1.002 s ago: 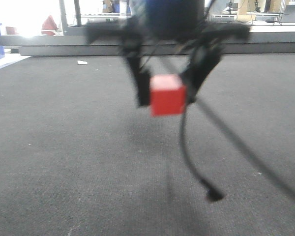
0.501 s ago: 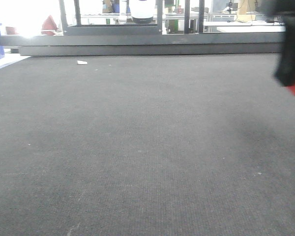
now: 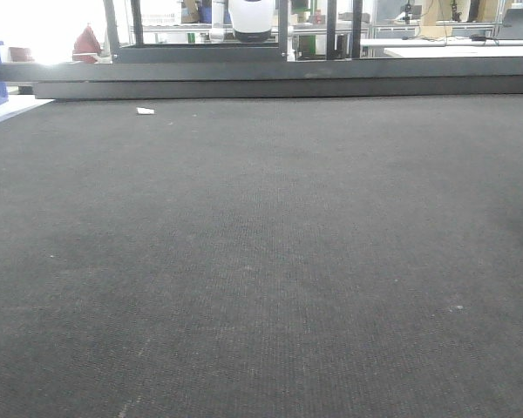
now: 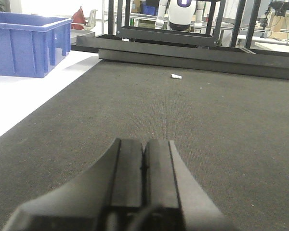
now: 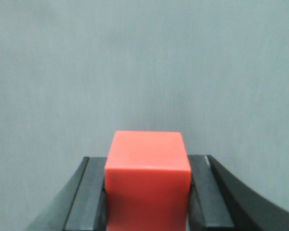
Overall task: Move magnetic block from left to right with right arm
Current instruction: 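Raise the held red cube out of view with the right arm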
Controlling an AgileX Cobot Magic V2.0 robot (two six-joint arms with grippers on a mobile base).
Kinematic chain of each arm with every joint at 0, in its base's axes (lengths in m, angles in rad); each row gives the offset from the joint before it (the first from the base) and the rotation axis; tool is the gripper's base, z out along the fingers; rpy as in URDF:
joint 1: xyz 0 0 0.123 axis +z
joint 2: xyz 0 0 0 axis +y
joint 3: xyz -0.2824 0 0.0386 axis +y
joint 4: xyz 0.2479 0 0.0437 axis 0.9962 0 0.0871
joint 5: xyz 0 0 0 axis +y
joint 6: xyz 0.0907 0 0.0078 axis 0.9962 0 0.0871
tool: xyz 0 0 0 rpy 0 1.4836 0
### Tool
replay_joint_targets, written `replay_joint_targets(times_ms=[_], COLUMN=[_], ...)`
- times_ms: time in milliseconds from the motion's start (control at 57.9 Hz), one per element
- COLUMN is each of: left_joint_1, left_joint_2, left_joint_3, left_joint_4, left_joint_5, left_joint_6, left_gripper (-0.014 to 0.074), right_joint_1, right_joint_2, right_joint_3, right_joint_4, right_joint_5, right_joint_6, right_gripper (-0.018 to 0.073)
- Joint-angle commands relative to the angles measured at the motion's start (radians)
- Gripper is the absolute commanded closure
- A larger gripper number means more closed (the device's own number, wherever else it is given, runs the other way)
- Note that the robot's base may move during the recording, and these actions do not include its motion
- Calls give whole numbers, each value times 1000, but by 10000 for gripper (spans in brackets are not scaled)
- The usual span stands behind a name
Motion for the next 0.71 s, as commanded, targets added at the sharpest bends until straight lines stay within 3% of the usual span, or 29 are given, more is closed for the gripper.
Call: replay_joint_targets(times_ms=[0,121,345,691], left_joint_1=[-7,-7,-7,-7], left_joint_2=[-10,-10,-10,-10], left_joint_3=[8,8,8,8], left_joint_4=[-7,-7,-7,-7], left_joint_5=[-90,-90,-90,-90], left_joint_6=[-4,-4,-4,-4], left_gripper=[713,713,713,713], right_joint_1=[-7,-7,-7,-7], right_joint_2=[-85,-187,-391,-509], right_joint_3=[34,94,171,178], right_joint_4=[0,-25,-180,-181], right_joint_5=[-208,-262,-258,-239], right_joint_6=[-13,-13,-13,-12], right_gripper=[306,306,306,306])
